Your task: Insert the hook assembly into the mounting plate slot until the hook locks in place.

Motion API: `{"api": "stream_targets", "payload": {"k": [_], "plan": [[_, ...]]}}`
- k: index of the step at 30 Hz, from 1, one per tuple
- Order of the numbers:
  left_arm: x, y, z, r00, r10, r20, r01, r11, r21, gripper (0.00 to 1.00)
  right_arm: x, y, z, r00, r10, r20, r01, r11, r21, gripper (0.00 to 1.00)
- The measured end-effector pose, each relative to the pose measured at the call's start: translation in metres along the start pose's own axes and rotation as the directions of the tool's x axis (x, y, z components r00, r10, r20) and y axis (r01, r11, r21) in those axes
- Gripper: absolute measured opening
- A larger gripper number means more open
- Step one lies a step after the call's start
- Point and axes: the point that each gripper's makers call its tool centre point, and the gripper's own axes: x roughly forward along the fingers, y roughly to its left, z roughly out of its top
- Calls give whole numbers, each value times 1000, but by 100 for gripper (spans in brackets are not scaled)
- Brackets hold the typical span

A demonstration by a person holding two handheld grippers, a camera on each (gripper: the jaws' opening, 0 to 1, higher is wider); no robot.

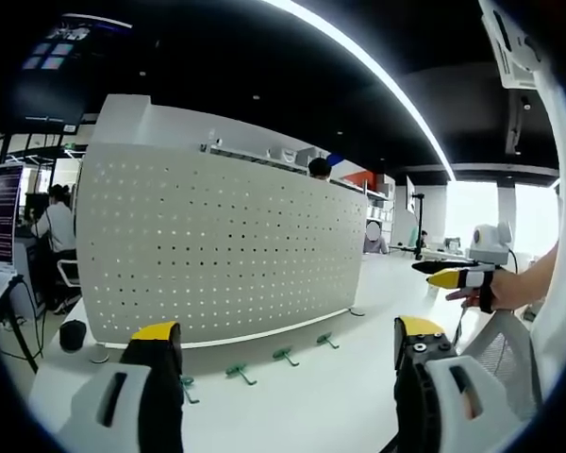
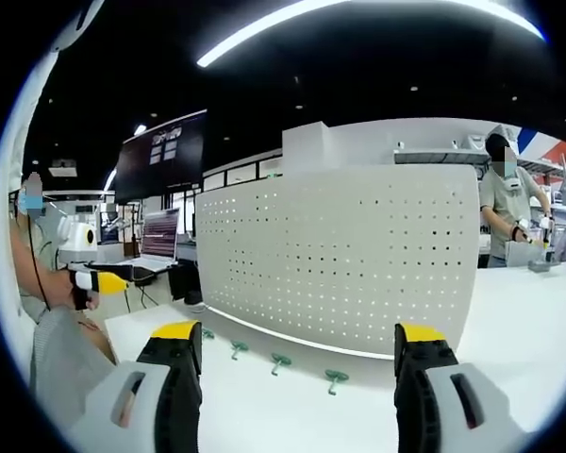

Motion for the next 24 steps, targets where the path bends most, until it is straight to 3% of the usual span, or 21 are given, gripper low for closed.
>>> {"api": "stream_targets", "payload": {"k": [13, 21, 24], "plan": [[1, -1, 0, 1000, 6, -30, -5, 999, 34, 94, 0, -5, 4, 1000, -14, 11, 14, 1000, 15, 82], [2, 0, 4, 999, -4, -36, 5, 999, 36, 93, 6, 5, 6, 1000, 24, -17, -24, 999, -21, 75], [4, 1, 5, 999, -3, -41, 5, 999, 42, 94, 8, 5, 11, 1000, 22, 5, -22, 999, -28, 79]]}}
